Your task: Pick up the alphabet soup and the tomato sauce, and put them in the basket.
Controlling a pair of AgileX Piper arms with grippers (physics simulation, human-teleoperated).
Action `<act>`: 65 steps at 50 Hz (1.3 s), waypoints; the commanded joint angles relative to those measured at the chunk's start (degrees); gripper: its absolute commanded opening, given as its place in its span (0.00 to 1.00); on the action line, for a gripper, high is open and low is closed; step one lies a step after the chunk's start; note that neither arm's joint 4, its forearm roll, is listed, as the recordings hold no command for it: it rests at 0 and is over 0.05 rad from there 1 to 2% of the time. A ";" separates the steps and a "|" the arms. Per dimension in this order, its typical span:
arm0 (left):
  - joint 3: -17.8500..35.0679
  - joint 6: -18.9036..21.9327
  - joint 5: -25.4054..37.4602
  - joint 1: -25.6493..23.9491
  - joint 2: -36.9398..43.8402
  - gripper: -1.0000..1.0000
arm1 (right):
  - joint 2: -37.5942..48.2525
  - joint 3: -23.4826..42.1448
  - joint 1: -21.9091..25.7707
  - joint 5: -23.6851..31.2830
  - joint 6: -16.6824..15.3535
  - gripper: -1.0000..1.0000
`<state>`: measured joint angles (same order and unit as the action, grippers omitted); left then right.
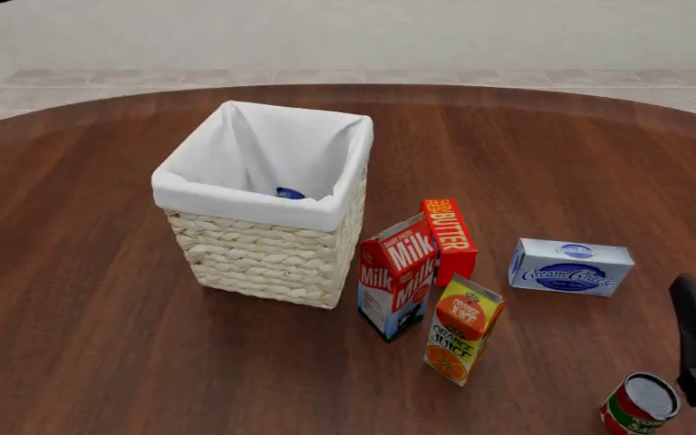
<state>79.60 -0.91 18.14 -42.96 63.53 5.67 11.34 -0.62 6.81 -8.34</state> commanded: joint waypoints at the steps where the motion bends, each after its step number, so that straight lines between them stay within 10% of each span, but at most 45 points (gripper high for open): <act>1: -2.43 -1.99 -3.17 -1.82 -4.12 1.00 | 2.26 7.06 0.35 5.10 -1.21 1.00; 17: -4.20 -5.02 -7.23 -3.83 -10.81 1.00 | 8.87 16.60 2.75 12.18 3.49 1.00; 47: -6.28 -8.51 -12.23 -0.68 -12.57 1.00 | 20.83 27.74 -0.55 25.76 2.74 1.00; 65: -6.28 -8.51 -12.23 -0.68 -12.57 1.00 | 22.09 31.93 -3.16 34.11 -3.37 1.00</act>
<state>73.36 -9.36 6.00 -43.69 51.00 26.88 41.06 -2.31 36.24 -9.29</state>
